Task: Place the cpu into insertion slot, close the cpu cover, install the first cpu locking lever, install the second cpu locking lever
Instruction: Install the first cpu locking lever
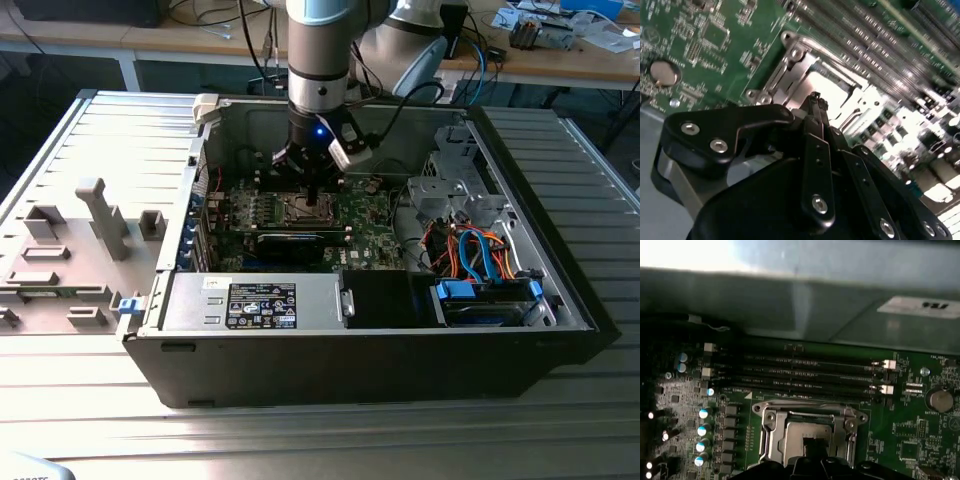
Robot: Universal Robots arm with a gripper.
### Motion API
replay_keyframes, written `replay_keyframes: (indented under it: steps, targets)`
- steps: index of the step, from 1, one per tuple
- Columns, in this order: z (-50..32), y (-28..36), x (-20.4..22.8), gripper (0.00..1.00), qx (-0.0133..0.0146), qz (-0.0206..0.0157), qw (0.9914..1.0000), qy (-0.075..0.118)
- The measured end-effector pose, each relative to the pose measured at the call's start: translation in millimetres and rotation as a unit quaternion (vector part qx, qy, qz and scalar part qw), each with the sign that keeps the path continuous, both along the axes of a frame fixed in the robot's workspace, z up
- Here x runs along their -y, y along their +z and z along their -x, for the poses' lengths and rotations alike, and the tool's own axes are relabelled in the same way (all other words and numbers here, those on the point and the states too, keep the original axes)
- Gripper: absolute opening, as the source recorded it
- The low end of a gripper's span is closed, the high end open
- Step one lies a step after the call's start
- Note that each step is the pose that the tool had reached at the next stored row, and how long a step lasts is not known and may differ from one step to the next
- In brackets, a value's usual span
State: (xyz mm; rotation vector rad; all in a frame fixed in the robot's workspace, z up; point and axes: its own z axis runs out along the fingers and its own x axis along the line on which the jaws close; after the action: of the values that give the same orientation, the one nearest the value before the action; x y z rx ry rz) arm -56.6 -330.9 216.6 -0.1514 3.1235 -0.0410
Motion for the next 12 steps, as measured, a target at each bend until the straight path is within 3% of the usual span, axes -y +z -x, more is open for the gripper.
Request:
replay_keyframes:
  steps: [3, 8, 12]
  targets:
    - [0.1, 3.3, 2.3, 0.11, -0.0001, 0.0021, 1.00000, 0.000]
    - [0.0, 25.7, 2.3, 0.11, 0.0000, 0.0022, 1.00000, 0.000]
    - [0.0, 36.0, 2.3, 0.11, 0.0000, 0.0023, 1.00000, 0.000]
